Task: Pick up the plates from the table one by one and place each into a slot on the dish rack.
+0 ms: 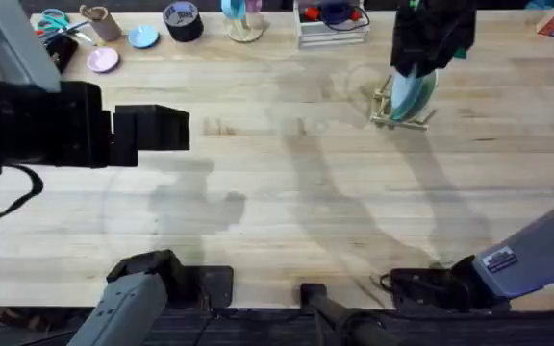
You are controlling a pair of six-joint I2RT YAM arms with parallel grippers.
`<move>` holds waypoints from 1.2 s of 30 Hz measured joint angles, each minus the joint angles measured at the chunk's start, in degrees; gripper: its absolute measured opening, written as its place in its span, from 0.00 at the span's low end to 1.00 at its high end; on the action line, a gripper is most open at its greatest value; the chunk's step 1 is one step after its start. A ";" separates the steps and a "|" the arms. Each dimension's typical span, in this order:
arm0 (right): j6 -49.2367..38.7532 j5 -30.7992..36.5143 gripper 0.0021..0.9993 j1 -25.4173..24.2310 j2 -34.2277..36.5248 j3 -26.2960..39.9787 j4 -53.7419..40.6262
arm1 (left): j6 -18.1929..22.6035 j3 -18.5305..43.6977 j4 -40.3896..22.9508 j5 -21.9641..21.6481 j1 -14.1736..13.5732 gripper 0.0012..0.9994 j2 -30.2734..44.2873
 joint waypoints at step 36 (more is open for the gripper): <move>1.27 -1.24 0.03 -0.02 3.18 0.00 0.11 | 0.00 0.00 0.02 -0.02 0.00 0.99 0.02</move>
